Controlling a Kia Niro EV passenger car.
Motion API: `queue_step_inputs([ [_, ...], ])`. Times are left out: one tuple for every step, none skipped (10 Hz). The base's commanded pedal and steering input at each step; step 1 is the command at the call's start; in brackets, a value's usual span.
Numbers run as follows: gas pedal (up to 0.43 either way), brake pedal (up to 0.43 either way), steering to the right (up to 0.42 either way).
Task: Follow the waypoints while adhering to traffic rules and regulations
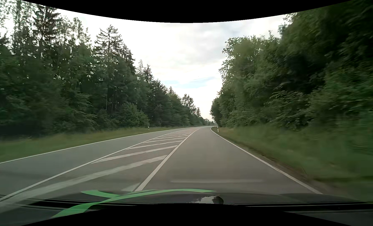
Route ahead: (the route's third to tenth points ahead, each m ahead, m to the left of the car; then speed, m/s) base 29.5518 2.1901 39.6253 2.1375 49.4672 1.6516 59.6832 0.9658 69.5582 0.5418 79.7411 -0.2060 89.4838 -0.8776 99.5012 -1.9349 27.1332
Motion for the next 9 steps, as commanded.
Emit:
queue_step_inputs([
  [0.209,0.000,0.003],
  [0.209,0.000,0.003],
  [0.220,0.000,0.003],
  [0.220,0.000,0.003],
  [0.220,0.000,0.003],
  [0.220,0.000,0.003],
  [0.220,0.000,0.004],
  [0.220,0.000,0.004],
  [0.220,0.000,0.005],
])
